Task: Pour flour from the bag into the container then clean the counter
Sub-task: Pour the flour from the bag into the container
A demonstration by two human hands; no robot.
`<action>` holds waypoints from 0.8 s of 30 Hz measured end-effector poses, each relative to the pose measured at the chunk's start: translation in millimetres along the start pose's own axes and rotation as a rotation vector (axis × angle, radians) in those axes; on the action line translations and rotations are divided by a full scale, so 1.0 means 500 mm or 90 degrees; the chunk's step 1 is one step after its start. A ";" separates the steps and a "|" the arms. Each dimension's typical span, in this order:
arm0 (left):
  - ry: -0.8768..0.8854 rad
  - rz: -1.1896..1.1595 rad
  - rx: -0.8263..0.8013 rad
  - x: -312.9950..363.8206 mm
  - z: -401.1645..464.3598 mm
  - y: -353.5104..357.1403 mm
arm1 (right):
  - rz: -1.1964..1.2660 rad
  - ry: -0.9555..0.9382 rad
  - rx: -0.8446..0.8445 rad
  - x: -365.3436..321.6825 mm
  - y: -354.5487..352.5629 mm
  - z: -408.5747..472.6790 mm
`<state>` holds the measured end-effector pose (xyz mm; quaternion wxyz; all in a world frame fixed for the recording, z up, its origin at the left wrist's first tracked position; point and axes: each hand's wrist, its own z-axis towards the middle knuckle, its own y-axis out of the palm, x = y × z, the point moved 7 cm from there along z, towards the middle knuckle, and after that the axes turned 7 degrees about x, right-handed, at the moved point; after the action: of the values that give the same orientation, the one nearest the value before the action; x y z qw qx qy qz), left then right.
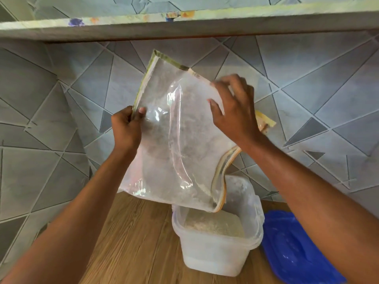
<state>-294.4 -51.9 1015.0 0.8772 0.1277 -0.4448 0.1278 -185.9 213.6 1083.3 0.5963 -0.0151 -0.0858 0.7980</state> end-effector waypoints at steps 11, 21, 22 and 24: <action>0.062 0.026 -0.013 0.066 0.013 0.012 | -0.010 0.445 -0.098 0.082 0.007 -0.363; -0.075 -0.024 0.023 0.105 0.053 0.035 | 0.620 1.117 -0.300 0.121 0.158 -0.504; -0.103 -0.020 0.034 0.096 0.055 0.028 | 0.688 1.115 -0.315 0.116 0.167 -0.504; -0.153 -0.020 0.059 0.076 0.056 0.010 | 0.772 1.068 -0.327 0.109 0.175 -0.487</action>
<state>-295.3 -52.3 1062.6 0.8128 0.1891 -0.5381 0.1183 -253.8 270.7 834.2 -0.0531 -0.7253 0.2086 0.6539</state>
